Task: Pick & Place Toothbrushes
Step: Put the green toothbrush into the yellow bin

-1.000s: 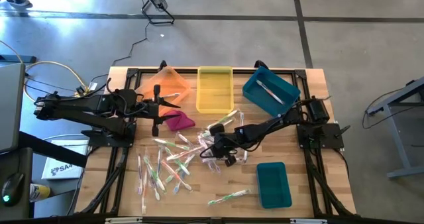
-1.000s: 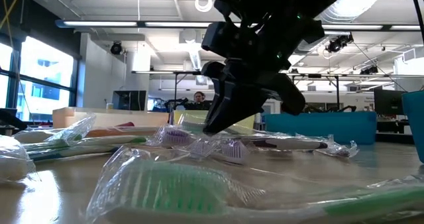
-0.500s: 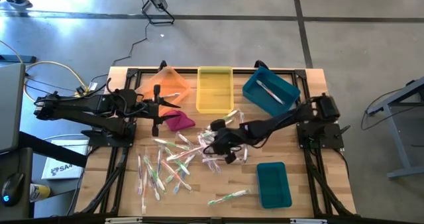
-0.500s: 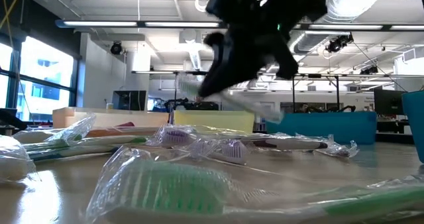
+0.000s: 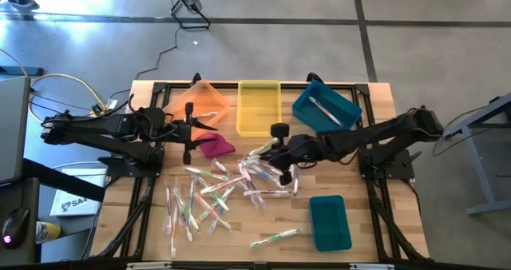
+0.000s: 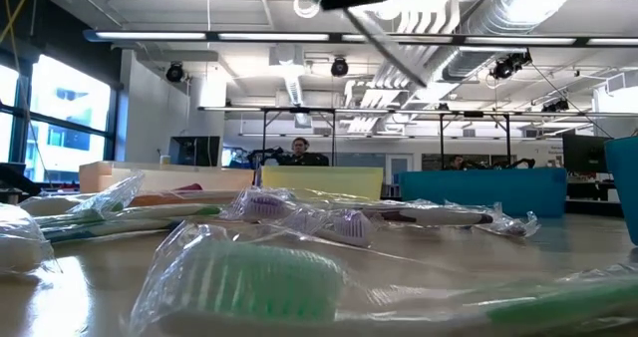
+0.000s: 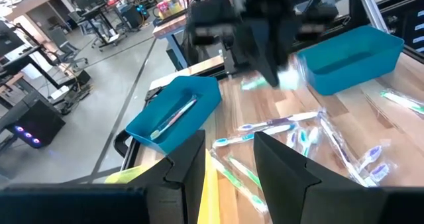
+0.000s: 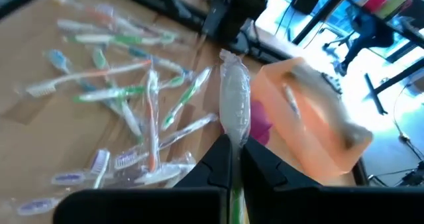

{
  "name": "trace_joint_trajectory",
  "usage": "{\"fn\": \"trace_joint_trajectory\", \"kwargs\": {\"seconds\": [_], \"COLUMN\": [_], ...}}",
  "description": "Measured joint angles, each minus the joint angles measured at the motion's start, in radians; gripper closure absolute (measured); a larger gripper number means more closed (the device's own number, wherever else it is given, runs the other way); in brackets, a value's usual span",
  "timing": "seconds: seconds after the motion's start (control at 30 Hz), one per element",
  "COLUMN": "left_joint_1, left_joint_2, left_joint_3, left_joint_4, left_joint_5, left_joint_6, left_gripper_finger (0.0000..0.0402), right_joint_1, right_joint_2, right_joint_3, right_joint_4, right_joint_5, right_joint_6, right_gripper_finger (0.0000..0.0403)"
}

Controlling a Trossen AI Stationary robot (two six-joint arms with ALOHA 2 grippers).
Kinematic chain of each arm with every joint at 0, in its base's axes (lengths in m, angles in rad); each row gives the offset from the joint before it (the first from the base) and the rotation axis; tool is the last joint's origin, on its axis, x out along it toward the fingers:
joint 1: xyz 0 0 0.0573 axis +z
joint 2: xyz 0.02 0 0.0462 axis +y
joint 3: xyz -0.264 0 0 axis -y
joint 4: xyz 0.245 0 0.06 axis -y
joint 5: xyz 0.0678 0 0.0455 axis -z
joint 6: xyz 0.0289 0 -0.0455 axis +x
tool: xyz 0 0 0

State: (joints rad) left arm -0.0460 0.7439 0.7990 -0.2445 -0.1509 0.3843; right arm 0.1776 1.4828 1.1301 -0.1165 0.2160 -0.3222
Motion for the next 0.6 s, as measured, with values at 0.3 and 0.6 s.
{"fn": "trace_joint_trajectory", "kwargs": {"seconds": [0.3, 0.6], "left_joint_1": [0.000, 0.000], "left_joint_2": [0.000, 0.000], "left_joint_3": [0.000, 0.000], "left_joint_4": [-0.006, -0.047], "left_joint_5": [-0.055, -0.208], "left_joint_6": [0.002, 0.079], "left_gripper_finger": [0.0278, 0.0278], "right_joint_1": [0.013, -0.007], "right_joint_2": [-0.111, -0.122], "right_joint_3": [0.000, 0.000], "right_joint_4": [-0.101, -0.128], "right_joint_5": [0.076, 0.205], "right_joint_6": [0.087, 0.104], "right_gripper_finger": [0.0395, 0.0395]}}
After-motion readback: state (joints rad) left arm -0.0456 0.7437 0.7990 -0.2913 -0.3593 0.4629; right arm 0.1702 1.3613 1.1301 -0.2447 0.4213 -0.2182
